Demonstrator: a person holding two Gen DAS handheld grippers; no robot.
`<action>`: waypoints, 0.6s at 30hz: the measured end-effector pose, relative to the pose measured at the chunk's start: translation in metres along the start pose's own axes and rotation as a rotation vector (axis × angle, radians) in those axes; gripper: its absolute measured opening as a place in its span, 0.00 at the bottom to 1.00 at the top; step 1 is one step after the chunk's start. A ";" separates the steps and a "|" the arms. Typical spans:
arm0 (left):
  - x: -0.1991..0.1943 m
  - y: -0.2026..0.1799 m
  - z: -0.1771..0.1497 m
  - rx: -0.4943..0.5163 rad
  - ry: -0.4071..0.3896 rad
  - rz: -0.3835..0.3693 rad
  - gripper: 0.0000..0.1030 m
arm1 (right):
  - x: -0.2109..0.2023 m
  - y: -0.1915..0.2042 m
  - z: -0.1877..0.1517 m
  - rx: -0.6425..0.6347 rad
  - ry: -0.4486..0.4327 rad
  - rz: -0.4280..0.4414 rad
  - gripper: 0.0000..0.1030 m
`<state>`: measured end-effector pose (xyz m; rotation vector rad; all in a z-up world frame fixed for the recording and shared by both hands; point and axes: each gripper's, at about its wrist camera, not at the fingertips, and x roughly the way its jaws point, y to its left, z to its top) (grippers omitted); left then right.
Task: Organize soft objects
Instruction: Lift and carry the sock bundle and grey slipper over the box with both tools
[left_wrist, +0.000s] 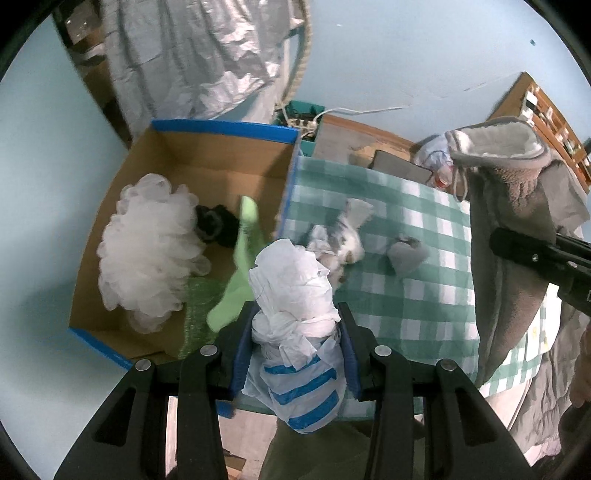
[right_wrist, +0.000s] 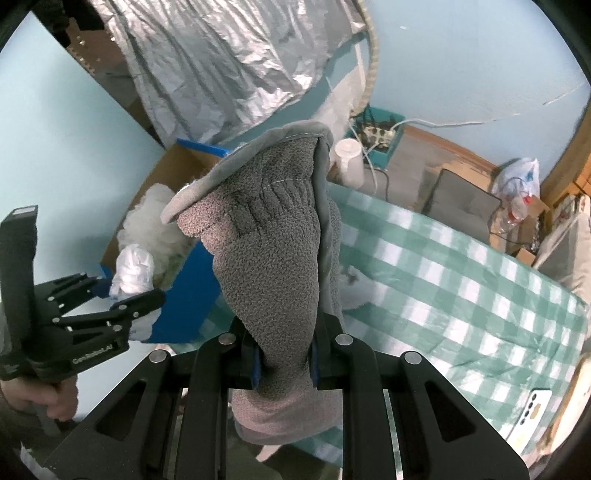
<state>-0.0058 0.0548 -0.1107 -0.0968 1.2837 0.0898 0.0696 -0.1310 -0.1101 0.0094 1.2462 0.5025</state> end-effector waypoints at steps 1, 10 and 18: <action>-0.001 0.004 0.000 -0.008 -0.001 0.003 0.41 | 0.001 0.003 0.002 0.001 -0.001 0.006 0.16; -0.001 0.049 0.001 -0.084 0.001 0.039 0.41 | 0.015 0.042 0.025 -0.048 -0.004 0.046 0.16; 0.001 0.082 0.005 -0.124 0.004 0.054 0.41 | 0.030 0.073 0.047 -0.072 -0.003 0.070 0.16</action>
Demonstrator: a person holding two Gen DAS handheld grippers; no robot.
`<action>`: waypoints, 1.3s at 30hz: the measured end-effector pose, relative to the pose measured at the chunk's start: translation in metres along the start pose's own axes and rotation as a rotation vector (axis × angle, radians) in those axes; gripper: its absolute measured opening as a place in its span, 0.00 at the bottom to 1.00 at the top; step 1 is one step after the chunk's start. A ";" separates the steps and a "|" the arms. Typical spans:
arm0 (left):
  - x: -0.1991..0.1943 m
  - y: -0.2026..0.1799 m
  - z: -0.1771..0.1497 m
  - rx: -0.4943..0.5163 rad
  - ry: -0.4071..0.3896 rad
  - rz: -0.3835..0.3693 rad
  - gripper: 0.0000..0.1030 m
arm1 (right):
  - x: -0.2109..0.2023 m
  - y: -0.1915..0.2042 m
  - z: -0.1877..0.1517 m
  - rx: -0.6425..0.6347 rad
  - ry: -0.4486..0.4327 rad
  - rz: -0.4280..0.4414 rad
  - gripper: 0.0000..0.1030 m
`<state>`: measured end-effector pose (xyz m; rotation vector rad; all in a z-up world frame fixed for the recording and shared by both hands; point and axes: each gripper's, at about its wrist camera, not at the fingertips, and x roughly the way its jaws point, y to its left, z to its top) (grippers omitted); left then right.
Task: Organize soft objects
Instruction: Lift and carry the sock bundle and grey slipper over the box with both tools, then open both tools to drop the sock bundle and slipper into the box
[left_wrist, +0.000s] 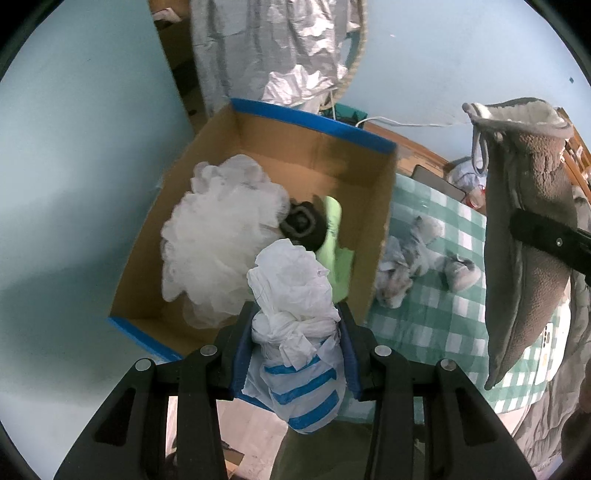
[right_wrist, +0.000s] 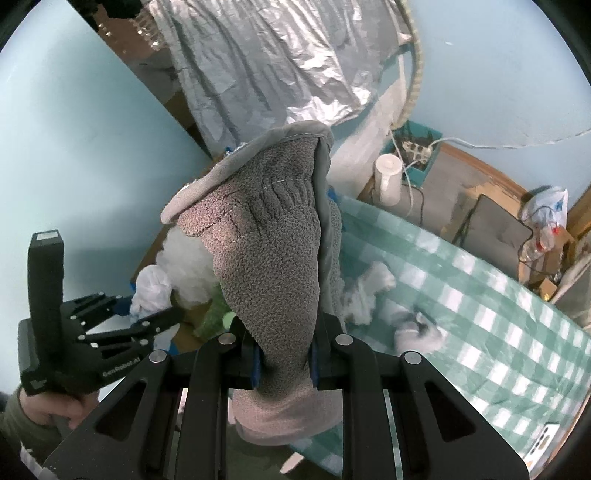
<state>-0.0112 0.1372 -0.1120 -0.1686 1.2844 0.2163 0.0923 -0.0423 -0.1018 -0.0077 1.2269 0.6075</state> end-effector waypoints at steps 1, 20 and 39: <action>0.000 0.004 0.002 -0.002 -0.002 0.001 0.41 | 0.003 0.003 0.003 -0.001 0.000 0.004 0.16; 0.014 0.058 0.022 -0.008 0.008 0.008 0.41 | 0.060 0.061 0.049 0.024 0.014 0.063 0.16; 0.038 0.076 0.027 -0.009 0.037 -0.025 0.42 | 0.117 0.078 0.061 0.056 0.067 0.062 0.18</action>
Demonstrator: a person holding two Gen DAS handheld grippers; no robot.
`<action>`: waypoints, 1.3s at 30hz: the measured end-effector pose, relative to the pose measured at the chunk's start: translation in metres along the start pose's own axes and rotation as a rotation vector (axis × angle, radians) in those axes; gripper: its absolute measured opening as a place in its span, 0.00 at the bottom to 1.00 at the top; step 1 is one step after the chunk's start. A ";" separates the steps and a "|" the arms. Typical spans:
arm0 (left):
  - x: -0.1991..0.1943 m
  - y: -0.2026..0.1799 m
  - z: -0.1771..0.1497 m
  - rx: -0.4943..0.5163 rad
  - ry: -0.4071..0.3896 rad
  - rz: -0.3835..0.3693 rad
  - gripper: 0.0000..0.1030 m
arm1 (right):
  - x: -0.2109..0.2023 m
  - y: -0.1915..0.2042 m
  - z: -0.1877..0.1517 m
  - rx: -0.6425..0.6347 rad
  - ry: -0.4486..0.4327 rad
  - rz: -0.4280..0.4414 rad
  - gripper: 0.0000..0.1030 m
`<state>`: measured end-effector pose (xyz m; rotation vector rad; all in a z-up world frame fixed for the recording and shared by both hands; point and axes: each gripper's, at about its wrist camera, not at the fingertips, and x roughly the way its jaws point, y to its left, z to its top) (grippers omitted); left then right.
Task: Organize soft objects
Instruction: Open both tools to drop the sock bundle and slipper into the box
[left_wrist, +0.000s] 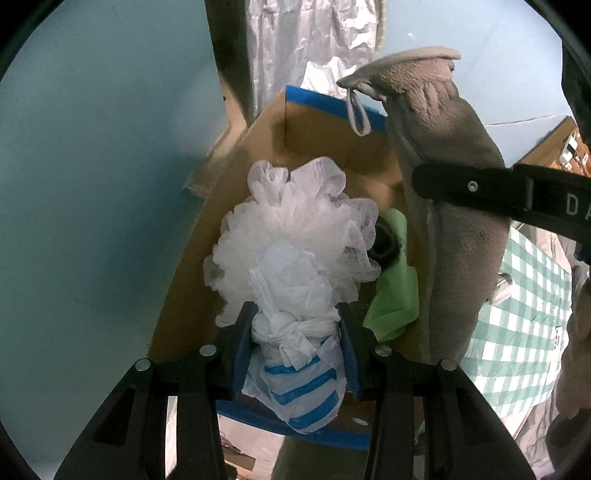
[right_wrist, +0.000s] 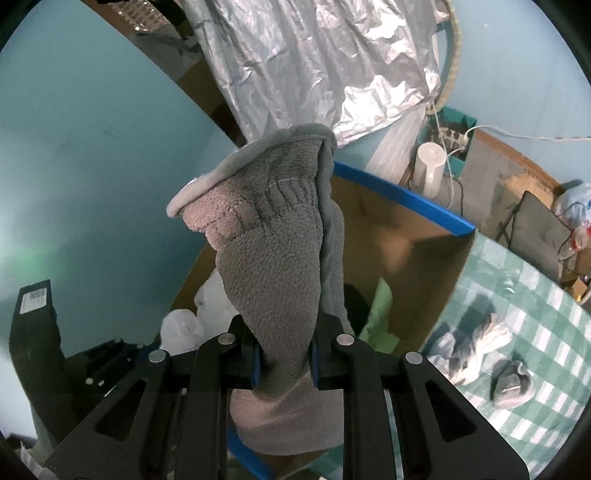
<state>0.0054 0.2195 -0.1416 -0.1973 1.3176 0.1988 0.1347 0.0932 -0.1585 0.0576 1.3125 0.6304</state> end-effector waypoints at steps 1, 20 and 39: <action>0.002 0.000 0.000 -0.004 0.007 -0.002 0.42 | 0.003 -0.001 0.000 0.004 0.002 0.004 0.19; 0.003 -0.004 -0.013 -0.018 0.000 0.012 0.78 | 0.009 0.008 0.015 0.015 -0.019 0.017 0.52; -0.024 -0.014 -0.031 -0.070 -0.030 0.011 0.79 | -0.034 -0.010 0.001 -0.022 -0.047 -0.053 0.61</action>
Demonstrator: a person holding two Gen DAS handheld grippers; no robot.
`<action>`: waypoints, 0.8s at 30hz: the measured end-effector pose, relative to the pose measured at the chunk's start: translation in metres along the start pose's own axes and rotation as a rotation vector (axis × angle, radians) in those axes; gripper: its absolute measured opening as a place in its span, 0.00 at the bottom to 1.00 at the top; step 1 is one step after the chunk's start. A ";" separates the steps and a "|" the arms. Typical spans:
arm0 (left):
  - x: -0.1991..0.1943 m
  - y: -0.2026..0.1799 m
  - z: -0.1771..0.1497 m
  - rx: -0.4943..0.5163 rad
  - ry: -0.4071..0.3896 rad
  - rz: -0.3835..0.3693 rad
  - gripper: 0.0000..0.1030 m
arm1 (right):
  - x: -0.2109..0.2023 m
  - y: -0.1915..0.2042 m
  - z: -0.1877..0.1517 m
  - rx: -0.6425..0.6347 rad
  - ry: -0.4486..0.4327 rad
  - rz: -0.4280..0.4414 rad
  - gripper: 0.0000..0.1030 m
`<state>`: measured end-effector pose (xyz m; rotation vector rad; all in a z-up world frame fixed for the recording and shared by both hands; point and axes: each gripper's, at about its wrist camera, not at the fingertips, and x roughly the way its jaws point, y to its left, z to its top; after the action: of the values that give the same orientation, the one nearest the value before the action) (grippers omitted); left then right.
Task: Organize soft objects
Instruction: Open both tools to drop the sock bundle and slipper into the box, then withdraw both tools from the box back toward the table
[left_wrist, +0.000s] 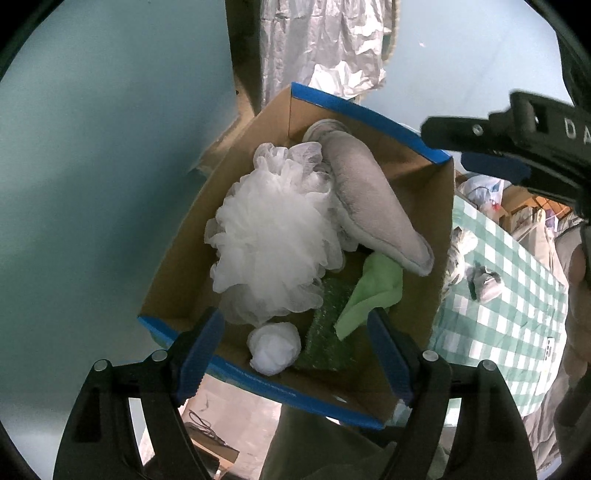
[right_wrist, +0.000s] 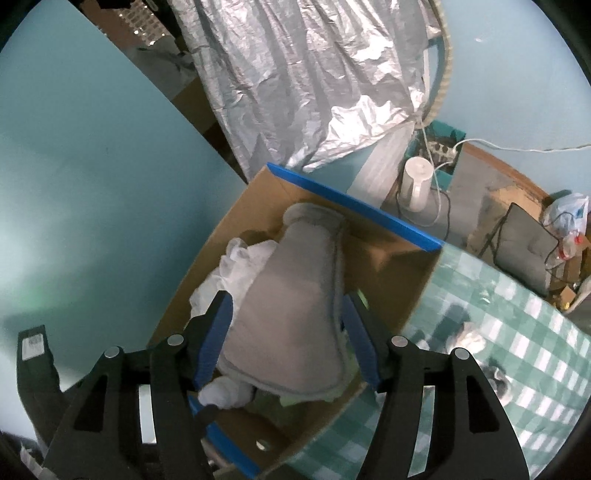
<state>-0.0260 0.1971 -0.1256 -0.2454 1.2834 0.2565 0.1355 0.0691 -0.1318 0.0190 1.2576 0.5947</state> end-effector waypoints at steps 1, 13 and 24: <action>-0.002 -0.001 -0.001 0.000 -0.005 0.000 0.79 | -0.002 -0.002 -0.001 0.001 0.000 -0.001 0.61; -0.014 -0.035 -0.010 0.009 -0.029 -0.003 0.79 | -0.029 -0.031 -0.020 0.007 -0.014 -0.026 0.62; -0.010 -0.084 -0.014 0.076 -0.023 -0.019 0.79 | -0.054 -0.079 -0.041 0.068 -0.025 -0.063 0.62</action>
<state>-0.0143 0.1127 -0.1163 -0.1896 1.2651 0.1936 0.1220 -0.0338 -0.1236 0.0434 1.2491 0.4956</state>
